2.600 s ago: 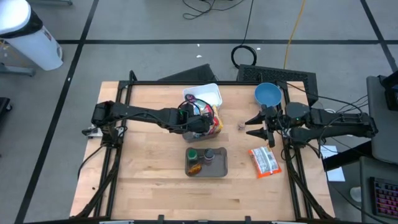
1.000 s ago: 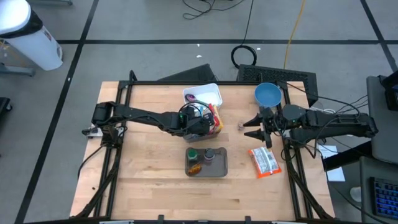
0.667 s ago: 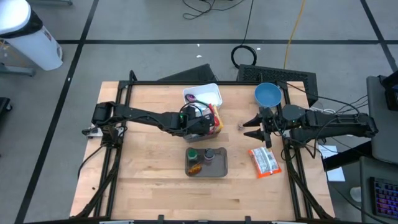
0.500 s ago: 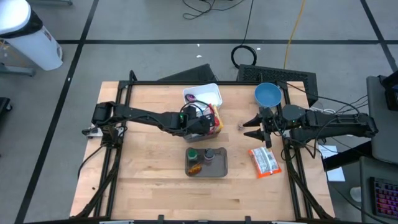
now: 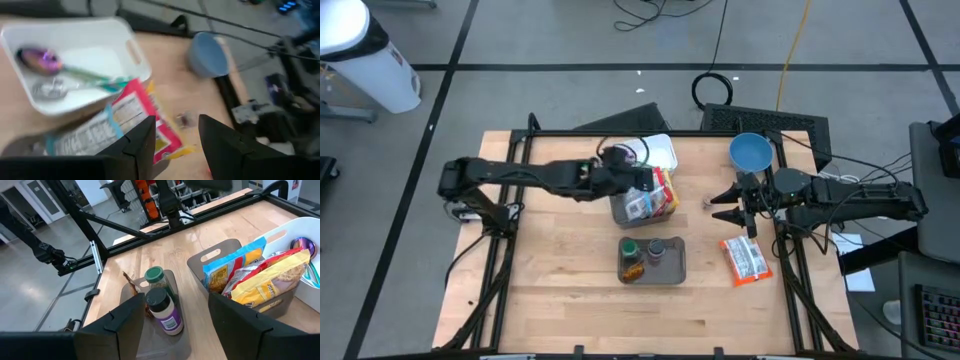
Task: Pick & Place Food Item
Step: Put the brown seasoning bottle into the bottom black bin
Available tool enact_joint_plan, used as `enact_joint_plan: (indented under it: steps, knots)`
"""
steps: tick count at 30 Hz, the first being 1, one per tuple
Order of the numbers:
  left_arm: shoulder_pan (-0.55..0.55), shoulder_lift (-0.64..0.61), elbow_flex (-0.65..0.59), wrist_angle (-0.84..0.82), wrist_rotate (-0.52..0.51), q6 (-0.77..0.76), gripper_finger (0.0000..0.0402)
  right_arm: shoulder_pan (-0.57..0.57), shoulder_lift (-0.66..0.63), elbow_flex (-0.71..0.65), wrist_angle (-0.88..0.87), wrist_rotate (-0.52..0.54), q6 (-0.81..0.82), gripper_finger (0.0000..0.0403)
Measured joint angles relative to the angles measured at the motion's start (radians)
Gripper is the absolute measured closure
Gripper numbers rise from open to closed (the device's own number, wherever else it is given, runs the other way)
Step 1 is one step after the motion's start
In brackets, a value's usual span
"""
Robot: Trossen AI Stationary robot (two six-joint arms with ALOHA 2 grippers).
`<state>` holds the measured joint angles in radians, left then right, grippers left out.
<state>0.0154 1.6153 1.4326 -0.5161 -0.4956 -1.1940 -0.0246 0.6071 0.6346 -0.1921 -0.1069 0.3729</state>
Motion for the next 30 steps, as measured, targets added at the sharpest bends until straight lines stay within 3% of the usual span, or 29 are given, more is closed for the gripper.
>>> enact_joint_plan:
  steps: [9, 14, 21, 25, 30]
  knots:
    - [-0.002, -0.154, 0.000, 0.047, 0.170, 0.175, 0.0245, 0.000, 0.000, 0.000, -0.004, 0.001, 0.000, 0.0190]
    - [-0.017, -0.193, 0.000, 0.215, 0.181, 0.328, 0.0245, 0.000, 0.015, 0.000, -0.004, 0.012, 0.000, 0.0190]
    - [-0.019, -0.182, 0.002, 0.433, 0.179, 0.629, 0.0245, 0.000, 0.082, 0.000, 0.018, 0.158, 0.002, 0.0190]
    - [-0.004, -0.158, 0.002, 0.527, 0.174, 0.627, 0.0245, 0.000, 0.148, 0.000, 0.106, 0.247, 0.019, 0.0190]
    - [0.011, -0.149, 0.000, 0.517, 0.179, 0.662, 0.0245, -0.001, 0.267, -0.001, 0.307, 0.393, 0.078, 0.0190]
